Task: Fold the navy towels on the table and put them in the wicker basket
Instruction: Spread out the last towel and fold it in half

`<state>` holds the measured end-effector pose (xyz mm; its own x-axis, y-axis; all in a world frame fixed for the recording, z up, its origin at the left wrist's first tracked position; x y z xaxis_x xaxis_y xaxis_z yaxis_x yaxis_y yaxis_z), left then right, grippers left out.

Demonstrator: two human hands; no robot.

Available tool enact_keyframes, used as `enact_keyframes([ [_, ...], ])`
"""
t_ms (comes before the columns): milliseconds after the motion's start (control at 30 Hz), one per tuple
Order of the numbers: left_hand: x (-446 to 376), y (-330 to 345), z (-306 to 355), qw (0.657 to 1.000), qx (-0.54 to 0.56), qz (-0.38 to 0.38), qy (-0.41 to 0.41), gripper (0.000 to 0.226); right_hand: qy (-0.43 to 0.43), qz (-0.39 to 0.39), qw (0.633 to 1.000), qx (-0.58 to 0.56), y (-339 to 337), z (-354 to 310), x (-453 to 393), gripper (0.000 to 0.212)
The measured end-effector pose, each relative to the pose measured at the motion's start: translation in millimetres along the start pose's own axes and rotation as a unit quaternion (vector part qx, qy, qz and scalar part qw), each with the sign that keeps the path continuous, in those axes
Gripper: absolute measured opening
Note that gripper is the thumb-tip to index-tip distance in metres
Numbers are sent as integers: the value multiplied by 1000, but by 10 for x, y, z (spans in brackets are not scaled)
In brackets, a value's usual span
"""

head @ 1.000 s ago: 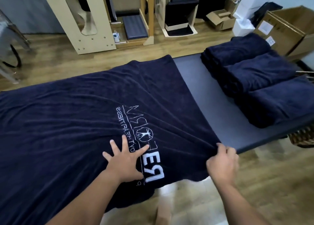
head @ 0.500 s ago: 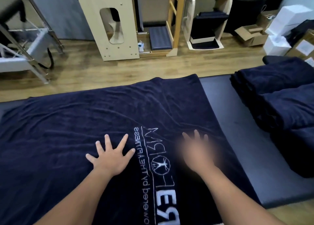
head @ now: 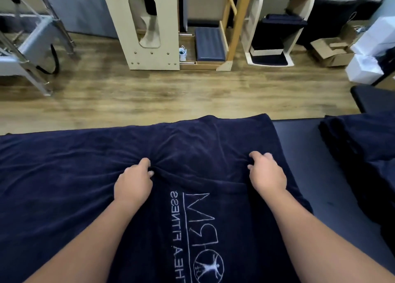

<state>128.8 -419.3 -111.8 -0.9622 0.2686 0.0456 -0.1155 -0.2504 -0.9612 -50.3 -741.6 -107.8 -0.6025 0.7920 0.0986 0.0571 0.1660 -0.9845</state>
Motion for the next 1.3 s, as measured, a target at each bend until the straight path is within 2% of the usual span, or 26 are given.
enact_keyframes([
  [200,-348,147,152,999,12,37,9,6,-32,35,999,18,-16,-263,-521,16],
  [400,-1035,90,450,997,45,62,-1,10,-66,123,990,1,9,-495,-1251,23],
  [433,-1068,71,521,997,49,56,-4,15,-67,133,989,-13,18,-507,-1335,22],
  [500,-963,54,704,1000,8,16,-3,42,-57,139,988,-48,3,-521,-1429,24],
  [600,-433,231,1034,984,-104,-133,52,87,-59,145,986,-56,-2,-531,-1320,38],
  [667,-120,397,1146,966,-123,-209,85,111,-95,132,986,-47,40,-563,-1106,47],
  [767,-114,502,1129,967,-108,-223,62,129,-155,69,985,-17,205,-512,-888,54],
  [833,-202,521,1154,965,-111,-231,50,136,-120,27,992,12,260,-341,-945,61],
  [933,-251,553,1204,961,-117,-246,38,142,-2,-37,999,-4,237,-146,-1144,77],
  [1033,-244,557,1202,961,-119,-248,36,142,44,-67,997,-24,185,-228,-1224,77],
  [1100,-244,550,1195,962,-115,-246,35,142,19,-51,998,-26,153,-399,-1108,74],
  [1233,-251,547,1193,962,-114,-244,34,141,-104,-44,994,-2,283,-745,-673,81],
  [1300,-249,553,1194,963,-117,-241,39,140,-107,-52,993,-6,342,-771,-639,81],
])
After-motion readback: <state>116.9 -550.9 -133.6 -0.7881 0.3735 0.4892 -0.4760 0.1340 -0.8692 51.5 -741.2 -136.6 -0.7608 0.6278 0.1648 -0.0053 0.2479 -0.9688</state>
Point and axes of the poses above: each hand's wrist, its own x-axis away from the middle knuckle, its own y-axis out of the palm, z = x × y, the point moved 7 cm from there along -x, towards the middle knuckle, and after that the axes turned 11 degrees about z, right-handed, at the moved point
